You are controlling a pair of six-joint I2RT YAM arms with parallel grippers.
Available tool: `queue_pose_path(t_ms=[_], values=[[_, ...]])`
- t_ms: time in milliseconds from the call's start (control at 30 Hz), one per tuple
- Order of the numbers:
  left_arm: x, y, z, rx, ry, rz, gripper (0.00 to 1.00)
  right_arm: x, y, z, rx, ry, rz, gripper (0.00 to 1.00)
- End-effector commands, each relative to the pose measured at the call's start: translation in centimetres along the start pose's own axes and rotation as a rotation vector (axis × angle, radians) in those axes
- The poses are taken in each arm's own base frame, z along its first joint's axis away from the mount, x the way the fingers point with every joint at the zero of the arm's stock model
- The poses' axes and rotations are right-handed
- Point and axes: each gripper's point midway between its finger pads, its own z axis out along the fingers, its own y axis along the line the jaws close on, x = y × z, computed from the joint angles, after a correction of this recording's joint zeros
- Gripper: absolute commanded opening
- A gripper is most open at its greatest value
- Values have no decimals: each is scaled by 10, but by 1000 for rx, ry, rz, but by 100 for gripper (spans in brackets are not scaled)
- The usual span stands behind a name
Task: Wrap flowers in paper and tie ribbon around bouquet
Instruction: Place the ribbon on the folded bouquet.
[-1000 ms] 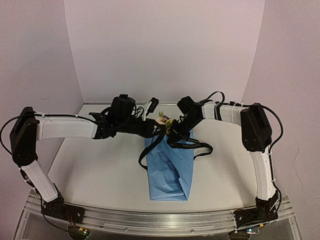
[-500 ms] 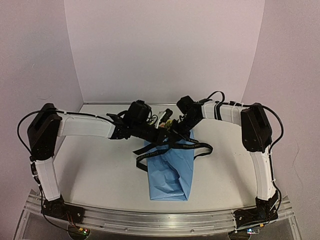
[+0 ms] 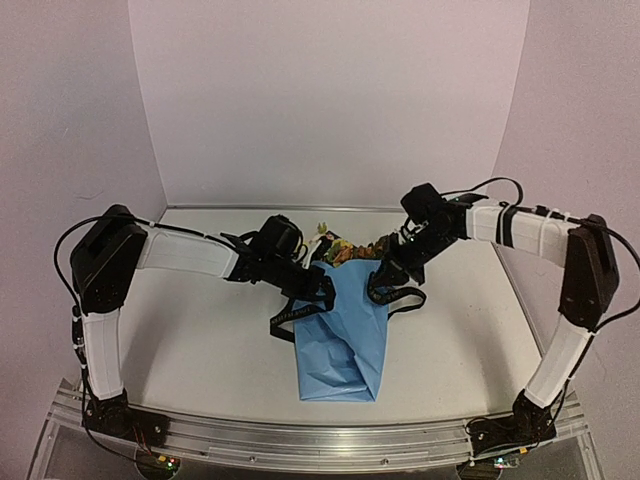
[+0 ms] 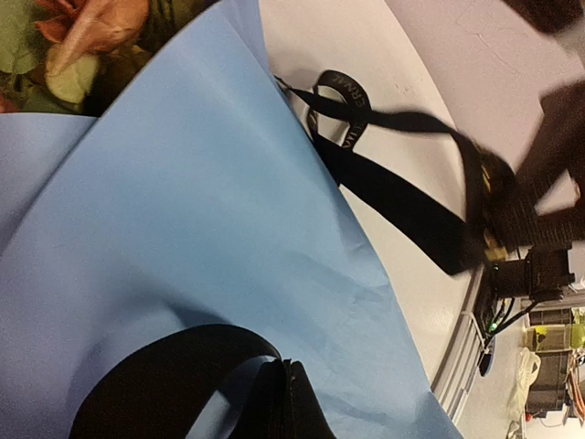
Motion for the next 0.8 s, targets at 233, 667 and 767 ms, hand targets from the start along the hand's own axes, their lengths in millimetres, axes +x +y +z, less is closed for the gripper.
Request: queue_pose_path(t_ms=[233,667,767], values=[[-3,13,-1,-23,3,-42,0,120,-32,19,-7,220,-188,0],[-11,-29,-46,38,3,39,0,106,-6,93,-6,271,-133,0],[-1,-45,-61,96,26,71,0,98,-2,108,-6,282,-101,0]])
